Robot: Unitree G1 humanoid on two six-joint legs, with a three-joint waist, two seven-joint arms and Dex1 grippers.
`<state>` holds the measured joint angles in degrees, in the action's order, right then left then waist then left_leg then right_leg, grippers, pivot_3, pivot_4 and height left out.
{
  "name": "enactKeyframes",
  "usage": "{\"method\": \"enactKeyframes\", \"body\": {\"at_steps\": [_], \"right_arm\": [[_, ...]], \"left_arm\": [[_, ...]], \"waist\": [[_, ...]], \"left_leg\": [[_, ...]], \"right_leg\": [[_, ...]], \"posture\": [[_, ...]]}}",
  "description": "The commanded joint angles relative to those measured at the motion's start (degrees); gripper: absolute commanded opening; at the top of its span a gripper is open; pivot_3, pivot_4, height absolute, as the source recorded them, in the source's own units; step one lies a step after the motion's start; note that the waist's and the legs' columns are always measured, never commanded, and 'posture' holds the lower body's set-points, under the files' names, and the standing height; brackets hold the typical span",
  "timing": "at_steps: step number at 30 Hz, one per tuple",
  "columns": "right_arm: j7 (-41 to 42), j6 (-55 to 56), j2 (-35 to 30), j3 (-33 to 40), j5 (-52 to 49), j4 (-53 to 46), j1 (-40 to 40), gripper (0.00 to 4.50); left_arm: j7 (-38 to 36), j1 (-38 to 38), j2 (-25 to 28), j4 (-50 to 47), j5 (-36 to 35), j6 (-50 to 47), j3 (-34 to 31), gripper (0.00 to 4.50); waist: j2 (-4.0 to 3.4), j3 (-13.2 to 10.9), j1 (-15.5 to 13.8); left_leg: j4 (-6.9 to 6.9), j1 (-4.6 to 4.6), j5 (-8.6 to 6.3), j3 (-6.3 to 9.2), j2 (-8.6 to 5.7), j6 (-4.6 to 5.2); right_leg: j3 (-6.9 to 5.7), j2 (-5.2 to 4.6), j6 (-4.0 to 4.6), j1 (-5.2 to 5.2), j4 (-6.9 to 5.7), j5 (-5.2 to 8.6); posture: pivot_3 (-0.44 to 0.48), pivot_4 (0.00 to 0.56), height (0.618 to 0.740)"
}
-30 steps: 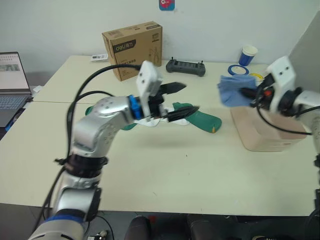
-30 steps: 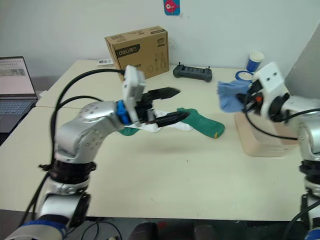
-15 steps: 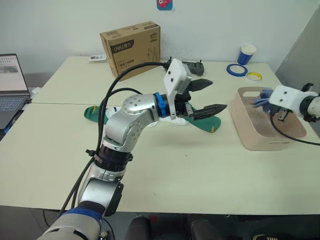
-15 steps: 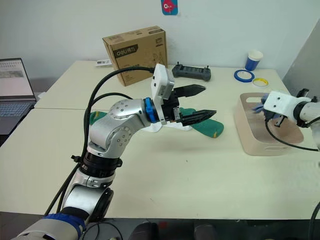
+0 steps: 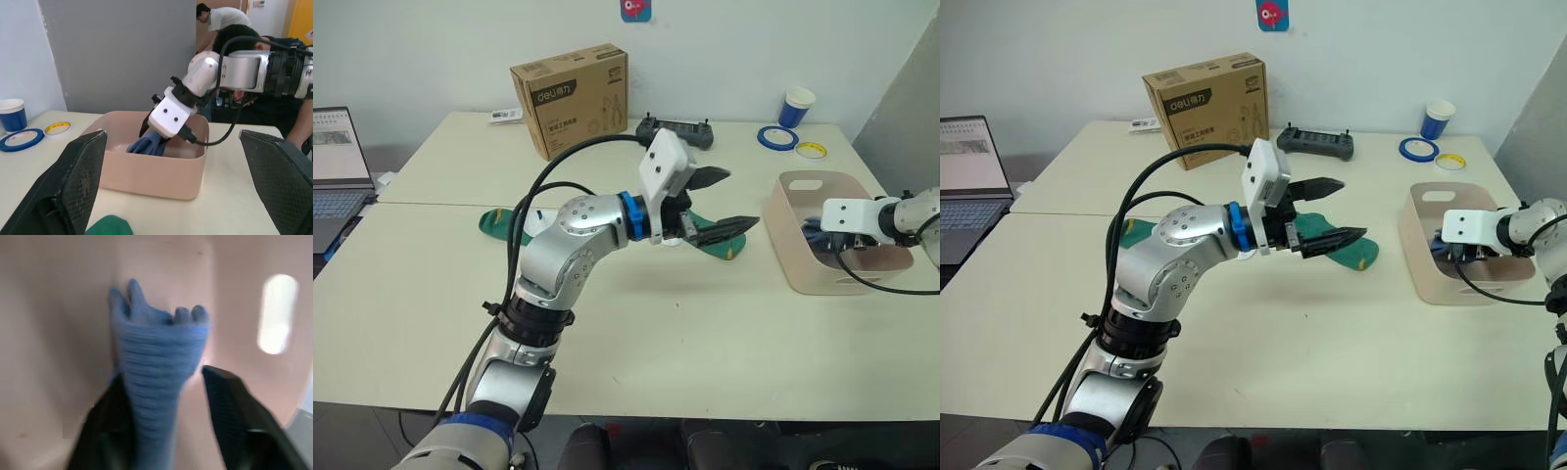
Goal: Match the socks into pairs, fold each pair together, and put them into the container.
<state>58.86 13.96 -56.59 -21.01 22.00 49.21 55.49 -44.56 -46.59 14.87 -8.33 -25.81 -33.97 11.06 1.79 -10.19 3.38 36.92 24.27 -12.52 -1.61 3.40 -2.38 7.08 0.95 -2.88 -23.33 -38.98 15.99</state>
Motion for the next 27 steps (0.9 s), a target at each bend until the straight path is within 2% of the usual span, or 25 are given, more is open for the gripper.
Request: {"method": "enactKeyframes", "body": {"at_steps": [1, 4, 11, 15, 19, 26, 27], "right_arm": [[8.1, -2.9, -1.2, 3.4, -4.1, -2.8, 2.4, 3.40], [14.7, -7.6, -2.3, 5.3, -6.9, -6.1, 3.8, 3.40], [23.8, -12.8, -6.3, 6.4, -7.5, -8.5, 8.7, 3.40], [18.1, -10.8, -4.4, 6.3, -5.7, -4.9, 10.1, 3.40], [14.8, -8.5, -1.8, 6.1, -5.4, -2.7, 7.7, 2.55], [7.6, -3.4, 2.0, 2.7, -0.6, 4.6, 4.9, 0.04], [6.0, -2.6, 2.8, 2.0, 0.3, 6.2, 4.6, 0.04]], "left_arm": [[-0.7, 0.1, 0.2, -0.9, 0.5, 2.0, -0.2, 4.50], [-1.0, -0.1, 0.4, -1.1, 0.8, 2.2, 0.0, 4.50], [-2.5, -0.8, 0.2, 0.4, 1.7, 3.6, 0.3, 4.50], [-3.0, -1.5, -0.6, 1.7, 2.1, 4.3, 0.5, 4.50], [-3.3, -1.9, -0.8, 2.3, 2.3, 4.6, 0.5, 4.50], [-3.8, -2.0, -0.5, 2.0, 2.7, 4.3, 0.7, 4.50], [-3.7, -2.0, -0.5, 1.7, 2.7, 4.1, 0.7, 4.50]], "waist": [[-0.02, 0.0, -0.1], [-0.06, 0.0, -0.1], [-0.20, -0.1, -0.2], [-0.20, -0.1, 0.0], [-0.21, -0.1, 0.0], [-0.22, -0.1, -0.1], [-0.21, -0.1, -0.1]], "left_leg": [[0.02, 0.00, 0.00, 0.00, 0.00, 0.00], [0.08, 0.00, 0.00, -0.01, -0.03, 0.00], [0.06, -0.02, -0.01, 0.02, -0.03, 0.01], [0.07, -0.02, -0.01, 0.00, -0.02, 0.01], [0.06, -0.09, 0.00, -0.03, -0.03, 0.01], [0.06, -0.10, 0.00, -0.05, -0.03, 0.00], [0.06, -0.10, 0.00, -0.04, -0.03, 0.00]], "right_leg": [[0.00, 0.00, 0.00, 0.02, 0.00, 0.00], [0.03, -0.03, -0.03, 0.06, 0.00, -0.01], [-0.02, -0.03, -0.04, 0.06, 0.00, -0.02], [0.00, -0.03, -0.03, 0.06, 0.00, -0.02], [0.03, -0.02, -0.03, 0.08, -0.03, -0.02], [0.05, -0.03, -0.03, 0.09, -0.04, -0.02], [0.04, -0.03, -0.03, 0.10, -0.04, -0.02]], "posture": [[0.000, 0.150, 0.740], [0.000, 0.150, 0.740], [0.000, 0.150, 0.740], [0.000, 0.150, 0.740], [0.000, 0.150, 0.740], [0.000, 0.150, 0.740], [0.000, 0.150, 0.740]]}}
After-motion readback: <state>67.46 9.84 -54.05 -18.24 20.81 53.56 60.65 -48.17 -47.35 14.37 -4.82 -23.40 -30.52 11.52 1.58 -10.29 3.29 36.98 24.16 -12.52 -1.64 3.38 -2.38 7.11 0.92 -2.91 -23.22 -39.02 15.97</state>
